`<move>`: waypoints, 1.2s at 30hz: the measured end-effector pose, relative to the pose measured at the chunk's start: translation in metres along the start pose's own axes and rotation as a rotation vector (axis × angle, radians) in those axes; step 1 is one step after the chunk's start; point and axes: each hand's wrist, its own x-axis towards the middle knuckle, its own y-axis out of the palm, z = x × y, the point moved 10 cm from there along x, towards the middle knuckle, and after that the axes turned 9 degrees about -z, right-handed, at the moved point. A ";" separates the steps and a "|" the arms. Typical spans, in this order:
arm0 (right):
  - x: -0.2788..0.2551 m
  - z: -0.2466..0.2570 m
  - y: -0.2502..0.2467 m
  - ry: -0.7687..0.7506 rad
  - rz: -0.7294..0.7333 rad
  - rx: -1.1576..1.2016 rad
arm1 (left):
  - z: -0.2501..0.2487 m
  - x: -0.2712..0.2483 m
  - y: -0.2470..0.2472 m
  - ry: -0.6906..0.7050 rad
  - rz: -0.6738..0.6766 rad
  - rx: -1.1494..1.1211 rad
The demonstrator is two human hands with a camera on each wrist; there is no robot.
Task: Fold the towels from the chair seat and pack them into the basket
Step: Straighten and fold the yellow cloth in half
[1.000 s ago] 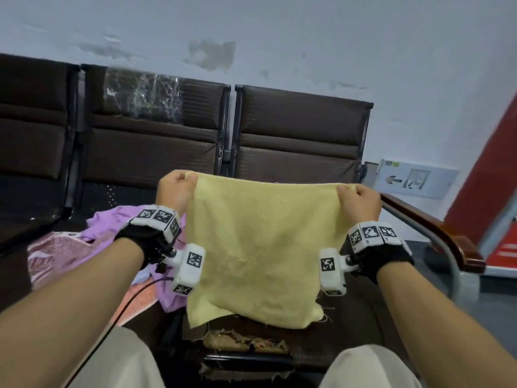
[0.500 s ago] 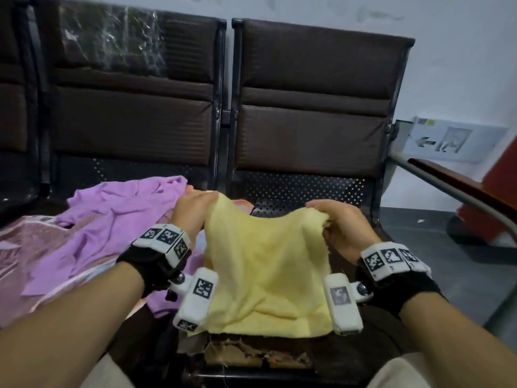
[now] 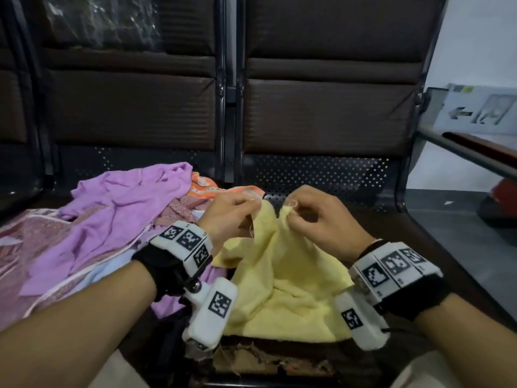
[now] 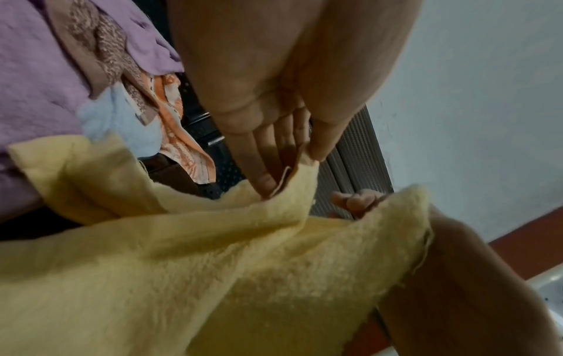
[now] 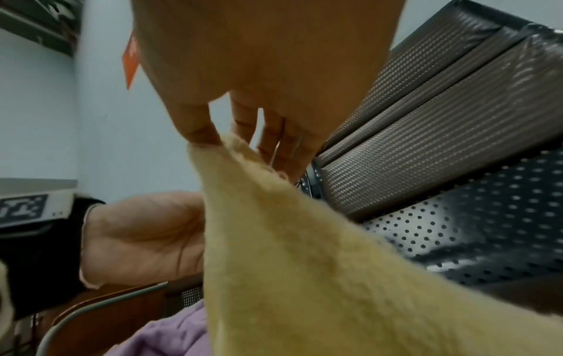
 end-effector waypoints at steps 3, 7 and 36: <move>-0.001 -0.009 0.000 0.071 -0.015 0.063 | 0.006 -0.004 0.007 0.000 0.058 0.059; -0.007 -0.014 0.014 0.110 0.038 0.029 | 0.014 -0.007 0.014 -0.056 0.122 0.024; -0.046 -0.026 0.011 0.168 0.383 -0.525 | -0.023 -0.034 -0.026 0.152 -0.006 0.321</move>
